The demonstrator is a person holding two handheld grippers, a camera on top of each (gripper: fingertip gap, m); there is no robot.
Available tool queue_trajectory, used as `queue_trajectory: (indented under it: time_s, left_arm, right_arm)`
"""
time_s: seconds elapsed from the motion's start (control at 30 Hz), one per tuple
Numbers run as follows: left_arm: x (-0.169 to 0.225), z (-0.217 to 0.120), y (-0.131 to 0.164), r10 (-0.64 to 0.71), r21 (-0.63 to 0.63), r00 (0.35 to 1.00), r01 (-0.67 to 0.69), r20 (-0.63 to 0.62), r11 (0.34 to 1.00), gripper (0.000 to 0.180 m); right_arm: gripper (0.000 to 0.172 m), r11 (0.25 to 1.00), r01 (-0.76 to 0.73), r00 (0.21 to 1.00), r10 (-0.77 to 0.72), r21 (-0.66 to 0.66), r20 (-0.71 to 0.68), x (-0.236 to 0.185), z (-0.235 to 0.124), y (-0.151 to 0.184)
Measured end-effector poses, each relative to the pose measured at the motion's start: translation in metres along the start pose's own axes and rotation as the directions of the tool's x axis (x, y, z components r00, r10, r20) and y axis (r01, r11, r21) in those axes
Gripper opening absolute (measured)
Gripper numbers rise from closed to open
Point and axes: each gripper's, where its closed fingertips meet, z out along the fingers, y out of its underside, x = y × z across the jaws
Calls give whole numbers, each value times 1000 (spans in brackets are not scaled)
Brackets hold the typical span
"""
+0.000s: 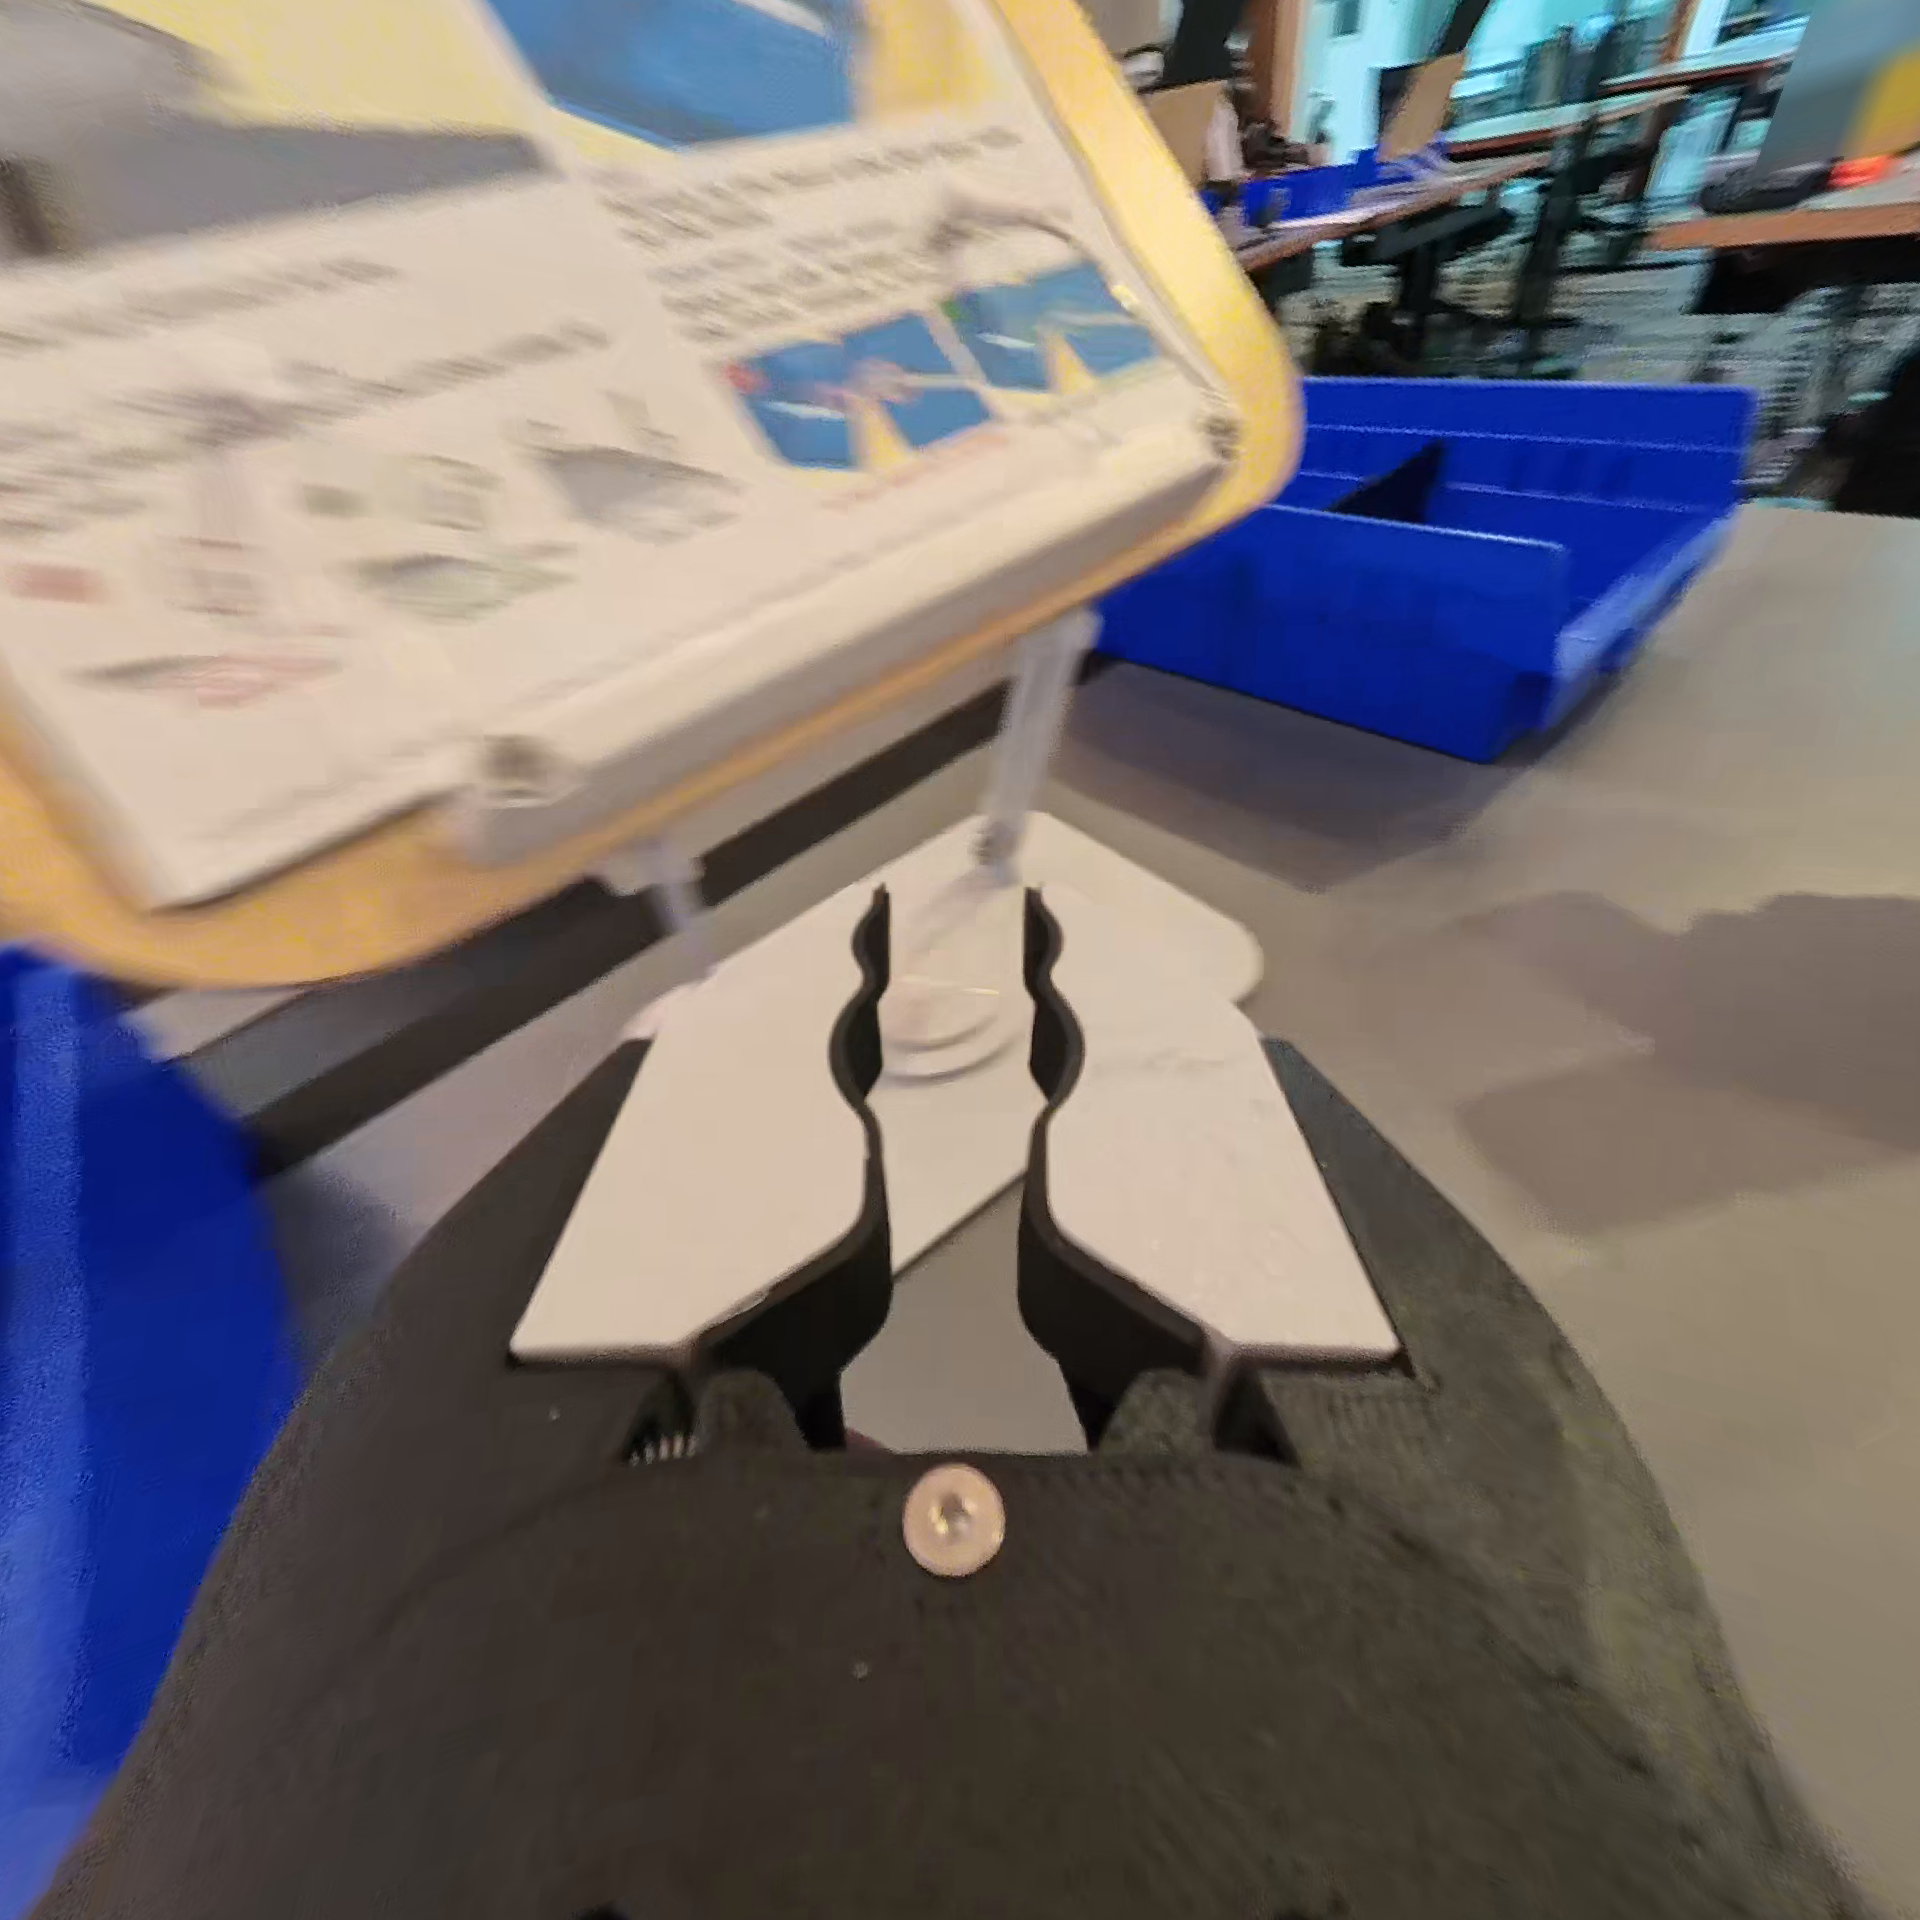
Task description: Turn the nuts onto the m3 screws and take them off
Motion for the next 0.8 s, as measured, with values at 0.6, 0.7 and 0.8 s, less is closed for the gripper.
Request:
queue_trajectory:
  time_s: [0.6,0.7,0.8]
  left_arm:
    - [-282,-194,108,-295,-110,763,429,575,897,96]
    - [-281,-180,141,-347,-161,757,506,553,847,101]
    - [-280,-168,160,-363,-201,758,536,542,820,99]
  right_arm:
    - [75,902,-414,909,403,-120,-102,103,42,128]
    - [72,891,-430,903,420,-148,-96,107,57,137]
    - [62,878,-443,896,439,-181,-65,105,72,143]
